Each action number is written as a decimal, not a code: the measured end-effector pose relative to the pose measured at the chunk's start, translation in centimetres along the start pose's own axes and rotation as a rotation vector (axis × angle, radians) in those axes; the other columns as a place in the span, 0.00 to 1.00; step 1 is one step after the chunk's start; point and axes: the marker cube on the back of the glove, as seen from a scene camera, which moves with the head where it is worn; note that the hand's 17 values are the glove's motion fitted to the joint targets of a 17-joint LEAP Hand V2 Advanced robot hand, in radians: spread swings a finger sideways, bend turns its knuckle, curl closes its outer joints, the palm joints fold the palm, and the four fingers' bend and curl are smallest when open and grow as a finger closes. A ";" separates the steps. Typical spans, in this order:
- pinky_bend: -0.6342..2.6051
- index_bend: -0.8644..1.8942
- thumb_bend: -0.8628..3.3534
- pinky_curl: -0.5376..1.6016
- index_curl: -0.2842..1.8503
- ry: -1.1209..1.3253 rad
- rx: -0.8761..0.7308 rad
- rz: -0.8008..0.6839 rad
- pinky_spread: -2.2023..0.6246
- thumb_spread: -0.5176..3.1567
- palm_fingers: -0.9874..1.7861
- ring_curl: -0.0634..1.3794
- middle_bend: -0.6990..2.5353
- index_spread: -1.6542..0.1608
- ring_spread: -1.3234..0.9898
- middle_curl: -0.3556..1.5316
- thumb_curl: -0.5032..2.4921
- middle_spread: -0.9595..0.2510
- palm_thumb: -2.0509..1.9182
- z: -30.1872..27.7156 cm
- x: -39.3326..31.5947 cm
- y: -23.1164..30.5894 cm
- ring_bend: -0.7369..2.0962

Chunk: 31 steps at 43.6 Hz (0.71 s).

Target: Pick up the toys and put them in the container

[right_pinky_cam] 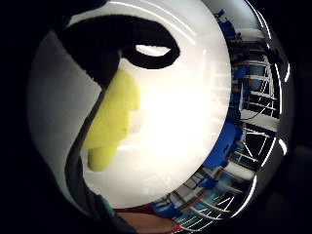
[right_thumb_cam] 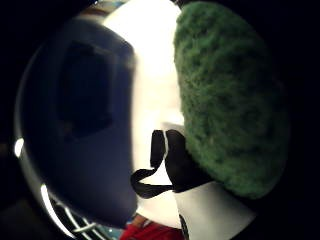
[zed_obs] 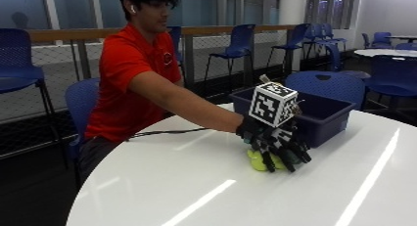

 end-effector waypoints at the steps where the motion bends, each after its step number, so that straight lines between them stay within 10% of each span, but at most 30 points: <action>1: 0.52 0.37 0.21 0.43 0.24 -0.004 -0.007 0.002 0.80 0.46 0.37 0.27 0.25 0.71 0.57 0.31 0.26 0.74 0.53 0.1 0.1 0.0 0.36; 31: 0.50 0.43 0.26 0.44 0.24 -0.064 0.092 -0.018 0.64 0.42 0.70 0.44 0.45 0.69 0.35 0.45 0.37 0.49 0.70 0.6 0.5 1.5 0.63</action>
